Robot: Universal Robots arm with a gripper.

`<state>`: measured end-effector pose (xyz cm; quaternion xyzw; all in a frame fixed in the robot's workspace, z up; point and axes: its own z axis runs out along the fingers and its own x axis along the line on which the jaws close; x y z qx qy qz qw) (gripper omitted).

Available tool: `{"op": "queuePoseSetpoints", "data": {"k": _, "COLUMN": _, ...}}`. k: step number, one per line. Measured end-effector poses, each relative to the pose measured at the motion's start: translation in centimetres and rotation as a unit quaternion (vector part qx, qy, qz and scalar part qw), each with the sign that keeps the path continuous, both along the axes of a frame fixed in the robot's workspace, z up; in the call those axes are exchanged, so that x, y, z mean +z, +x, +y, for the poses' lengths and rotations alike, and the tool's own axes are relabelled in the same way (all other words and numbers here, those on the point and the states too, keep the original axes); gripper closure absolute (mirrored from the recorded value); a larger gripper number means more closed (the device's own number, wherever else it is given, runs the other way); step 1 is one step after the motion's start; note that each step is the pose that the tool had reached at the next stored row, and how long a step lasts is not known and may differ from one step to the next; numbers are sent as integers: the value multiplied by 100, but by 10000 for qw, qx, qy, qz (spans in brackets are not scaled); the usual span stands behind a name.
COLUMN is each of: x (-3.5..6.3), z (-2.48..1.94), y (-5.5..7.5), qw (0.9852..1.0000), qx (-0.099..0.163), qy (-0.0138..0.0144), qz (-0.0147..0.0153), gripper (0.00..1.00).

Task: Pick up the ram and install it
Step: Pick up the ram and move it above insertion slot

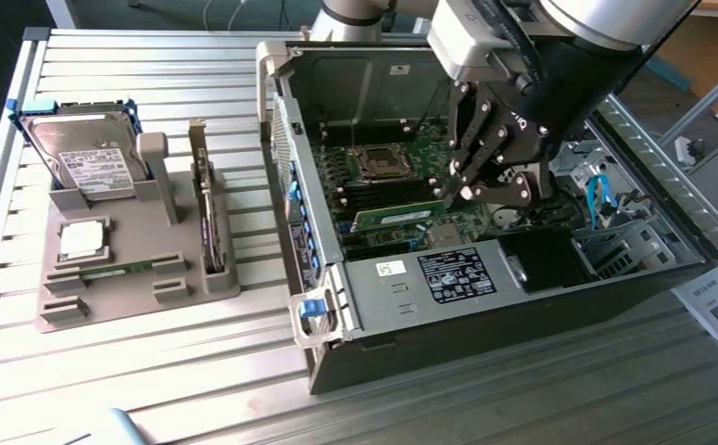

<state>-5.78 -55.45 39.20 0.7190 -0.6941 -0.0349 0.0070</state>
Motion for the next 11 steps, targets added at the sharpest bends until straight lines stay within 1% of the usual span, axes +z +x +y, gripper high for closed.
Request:
{"op": "queuePoseSetpoints", "data": {"k": 6, "x": 0, "z": -16, "y": 95, "qw": 10000, "qx": 0, "qy": 2, "qz": 11, "gripper": 88}}
{"op": "queuePoseSetpoints", "data": {"k": 11, "x": 0, "z": -36, "y": 208, "qw": 10000, "qx": 0, "qy": 5, "qz": 23, "gripper": 88}}
